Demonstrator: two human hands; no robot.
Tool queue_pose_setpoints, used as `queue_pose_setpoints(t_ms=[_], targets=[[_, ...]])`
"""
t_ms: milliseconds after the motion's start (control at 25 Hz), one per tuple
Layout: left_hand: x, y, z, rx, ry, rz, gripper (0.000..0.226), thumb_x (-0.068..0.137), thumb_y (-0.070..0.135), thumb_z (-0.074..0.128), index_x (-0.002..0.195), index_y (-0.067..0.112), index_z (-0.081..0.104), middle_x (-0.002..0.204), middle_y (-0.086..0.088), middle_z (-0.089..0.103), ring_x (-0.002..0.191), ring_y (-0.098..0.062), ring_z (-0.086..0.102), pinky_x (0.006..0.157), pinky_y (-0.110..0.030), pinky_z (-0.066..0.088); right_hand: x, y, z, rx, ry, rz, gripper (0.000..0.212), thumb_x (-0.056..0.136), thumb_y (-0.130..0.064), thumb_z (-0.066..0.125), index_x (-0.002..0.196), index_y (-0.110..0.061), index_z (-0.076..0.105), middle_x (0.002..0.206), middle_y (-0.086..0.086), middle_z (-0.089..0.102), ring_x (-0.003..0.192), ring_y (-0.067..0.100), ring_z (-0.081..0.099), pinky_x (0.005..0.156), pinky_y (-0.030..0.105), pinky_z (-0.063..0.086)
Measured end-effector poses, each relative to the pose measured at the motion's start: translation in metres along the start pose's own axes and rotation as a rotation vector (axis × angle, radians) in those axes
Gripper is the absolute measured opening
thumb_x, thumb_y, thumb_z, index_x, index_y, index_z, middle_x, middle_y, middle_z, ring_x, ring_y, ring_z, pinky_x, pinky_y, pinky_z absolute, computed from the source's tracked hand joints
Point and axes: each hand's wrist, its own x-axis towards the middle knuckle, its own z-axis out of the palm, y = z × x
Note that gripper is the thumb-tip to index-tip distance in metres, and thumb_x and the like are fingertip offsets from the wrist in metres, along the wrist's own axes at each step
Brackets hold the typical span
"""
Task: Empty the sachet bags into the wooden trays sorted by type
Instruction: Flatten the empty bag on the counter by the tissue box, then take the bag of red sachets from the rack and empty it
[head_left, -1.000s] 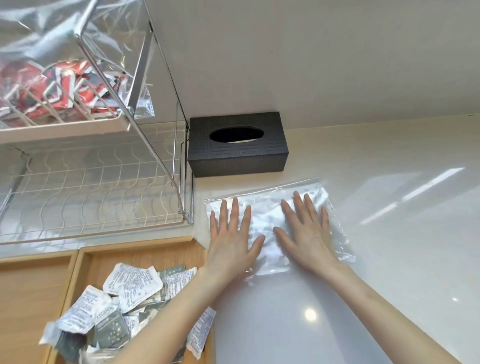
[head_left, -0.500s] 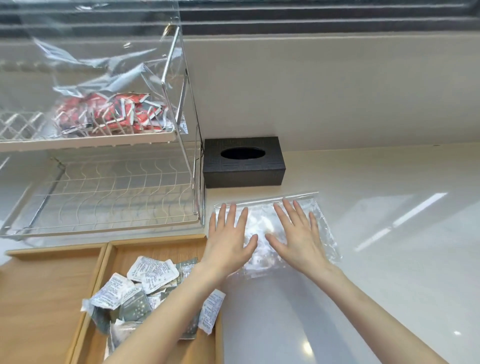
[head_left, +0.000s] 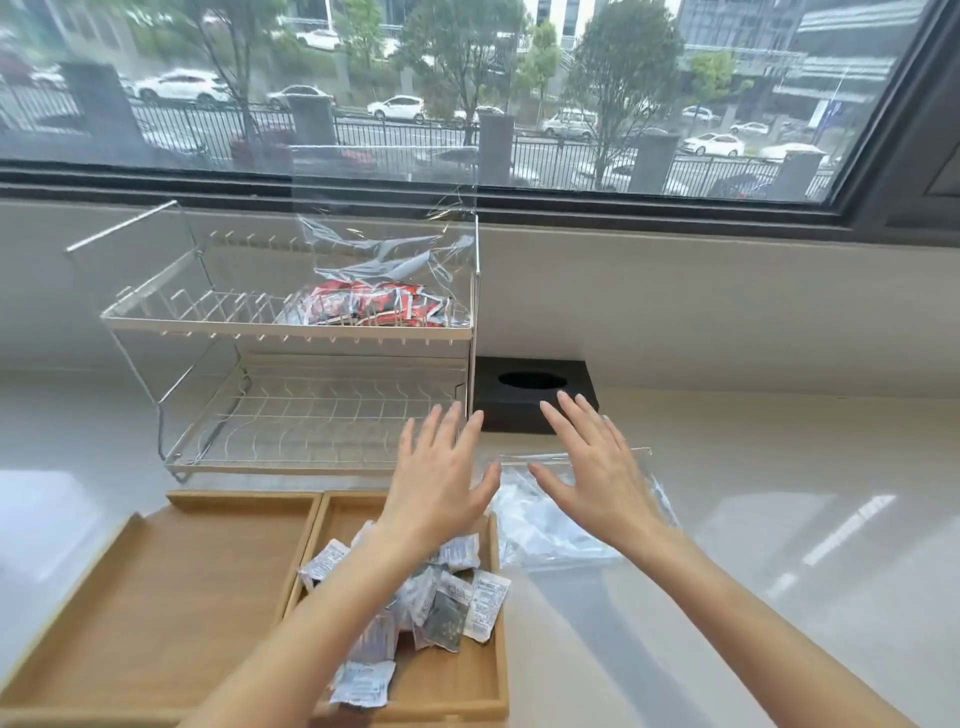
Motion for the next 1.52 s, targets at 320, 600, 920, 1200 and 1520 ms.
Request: queue_pose_setpoints(t_ms=[320,600,920,1200,1520], targets=[[-0.010,-0.060,-0.089,-0.102,0.158,-0.038,0.058,0.090,0.042,0.038,0.141,0.018,0.023,0.149,-0.006,0.029,0.138,-0.020,0.025,0.111,-0.039,0.020,0.035,-0.081,-0.024,0.229,0.047,-0.044,0.062,0.087,-0.035,0.053,0.142,-0.024,0.025,0.153,-0.003,0.023,0.142,0.011,0.015,0.113,0.031,0.017],[0.025,-0.110,-0.157,-0.293,0.218,-0.069,0.048,0.089,0.036,0.044,0.132,0.014,0.040,0.132,-0.010,0.052,0.118,-0.025,0.050,0.097,-0.042,0.042,0.097,-0.126,-0.048,0.478,0.019,0.046,0.059,0.089,-0.033,0.051,0.141,-0.019,0.027,0.147,0.002,0.038,0.134,0.016,0.035,0.107,0.030,0.028],[0.111,-0.173,-0.185,-0.282,0.077,-0.147,0.046,0.091,0.035,0.041,0.128,0.008,0.042,0.131,-0.012,0.052,0.118,-0.026,0.050,0.096,-0.037,0.039,0.202,-0.136,-0.049,0.407,-0.154,0.275,0.053,0.093,-0.031,0.041,0.138,-0.005,0.030,0.142,0.013,0.041,0.124,0.026,0.044,0.101,0.037,0.035],[0.183,-0.221,-0.135,-0.254,-0.172,-0.319,0.067,0.089,0.047,0.040,0.137,0.002,0.026,0.145,-0.016,0.036,0.129,-0.030,0.039,0.101,-0.037,0.035,0.261,-0.117,-0.006,0.259,-0.316,0.431,0.050,0.093,-0.029,0.039,0.121,0.012,0.042,0.109,0.022,0.061,0.091,0.029,0.061,0.077,0.038,0.048],[0.205,-0.245,-0.103,-0.353,-0.309,-0.425,0.074,0.084,0.048,0.052,0.136,0.001,0.029,0.145,-0.016,0.035,0.126,-0.029,0.041,0.100,-0.036,0.035,0.278,-0.097,0.018,0.256,-0.249,0.461,0.025,0.084,-0.026,0.060,0.075,-0.009,0.044,0.071,0.004,0.048,0.061,0.014,0.046,0.055,0.028,0.041]])
